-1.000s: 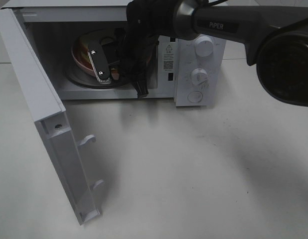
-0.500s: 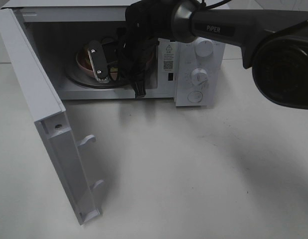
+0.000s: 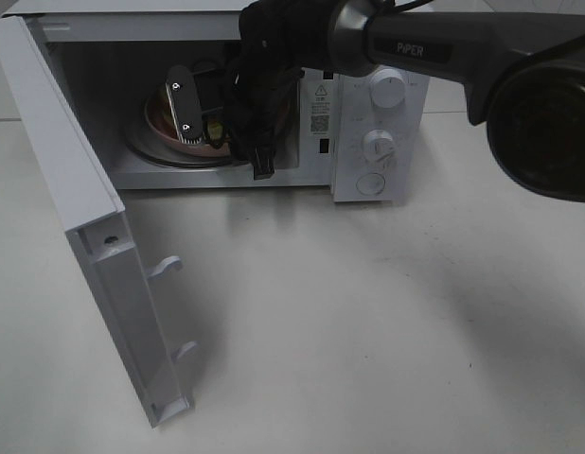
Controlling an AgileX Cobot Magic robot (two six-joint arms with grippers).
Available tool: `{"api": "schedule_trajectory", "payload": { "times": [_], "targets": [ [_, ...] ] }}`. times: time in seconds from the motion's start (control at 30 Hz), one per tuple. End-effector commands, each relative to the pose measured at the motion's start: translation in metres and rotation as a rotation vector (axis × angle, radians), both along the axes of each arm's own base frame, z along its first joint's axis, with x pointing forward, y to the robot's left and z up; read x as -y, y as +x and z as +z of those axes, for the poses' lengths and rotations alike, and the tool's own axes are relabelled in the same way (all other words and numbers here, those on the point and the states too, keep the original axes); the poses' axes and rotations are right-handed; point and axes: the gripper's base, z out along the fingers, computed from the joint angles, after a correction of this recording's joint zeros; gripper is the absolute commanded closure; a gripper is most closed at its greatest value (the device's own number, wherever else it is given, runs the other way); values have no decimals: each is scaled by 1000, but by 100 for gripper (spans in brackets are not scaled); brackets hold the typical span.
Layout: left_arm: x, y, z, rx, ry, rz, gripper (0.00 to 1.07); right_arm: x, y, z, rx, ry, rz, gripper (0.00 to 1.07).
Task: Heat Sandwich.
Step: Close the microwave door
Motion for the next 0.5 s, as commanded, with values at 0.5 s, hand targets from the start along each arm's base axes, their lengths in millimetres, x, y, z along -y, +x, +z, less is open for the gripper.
{"api": "schedule_trajectory", "payload": {
  "times": [0.5],
  "targets": [
    [0,-2,0,21,1,2,9,26,-43,20,41,62,27,37]
  ]
}}
